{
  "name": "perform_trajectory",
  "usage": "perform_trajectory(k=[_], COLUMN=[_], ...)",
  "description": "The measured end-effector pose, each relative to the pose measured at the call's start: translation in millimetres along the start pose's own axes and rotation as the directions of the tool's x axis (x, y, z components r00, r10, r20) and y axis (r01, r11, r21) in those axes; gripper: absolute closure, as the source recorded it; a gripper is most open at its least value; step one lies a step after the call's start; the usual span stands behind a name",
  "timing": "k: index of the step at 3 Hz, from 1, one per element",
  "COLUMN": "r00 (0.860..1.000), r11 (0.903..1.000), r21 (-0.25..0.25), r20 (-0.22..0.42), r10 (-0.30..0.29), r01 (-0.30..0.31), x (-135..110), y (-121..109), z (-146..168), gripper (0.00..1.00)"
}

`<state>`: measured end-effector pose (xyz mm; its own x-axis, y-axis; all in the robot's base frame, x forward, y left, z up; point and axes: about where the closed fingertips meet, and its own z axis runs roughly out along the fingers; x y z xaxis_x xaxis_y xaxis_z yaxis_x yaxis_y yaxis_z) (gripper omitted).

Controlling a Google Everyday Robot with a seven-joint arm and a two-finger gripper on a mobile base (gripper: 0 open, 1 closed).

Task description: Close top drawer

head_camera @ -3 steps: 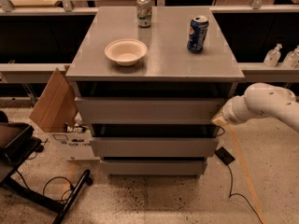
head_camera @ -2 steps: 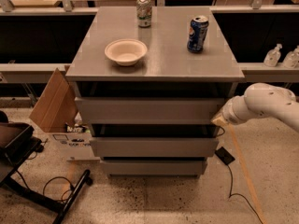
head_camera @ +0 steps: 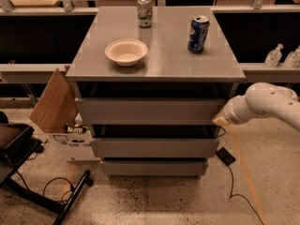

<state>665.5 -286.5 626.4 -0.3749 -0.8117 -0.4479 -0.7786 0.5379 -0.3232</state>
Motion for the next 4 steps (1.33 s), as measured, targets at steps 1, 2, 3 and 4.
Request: perform_trajectory(k=[1,2,3,4], r00=[1.0,1.0,1.0,1.0], r11=[1.0,1.0,1.0,1.0], r21=[0.0,0.0,0.0,0.0], r20=[0.0,0.0,0.0,0.0], r10=[0.0,0.0,0.0,0.0], r01=[0.0,0.0,0.0,0.0], x=[0.7,0.9,0.9,0.9], y=[0.6,0.7,0.7,0.7], z=[-0.6,-0.7,-0.8,-0.8], gripper=[1.0,1.0,1.0,1.0])
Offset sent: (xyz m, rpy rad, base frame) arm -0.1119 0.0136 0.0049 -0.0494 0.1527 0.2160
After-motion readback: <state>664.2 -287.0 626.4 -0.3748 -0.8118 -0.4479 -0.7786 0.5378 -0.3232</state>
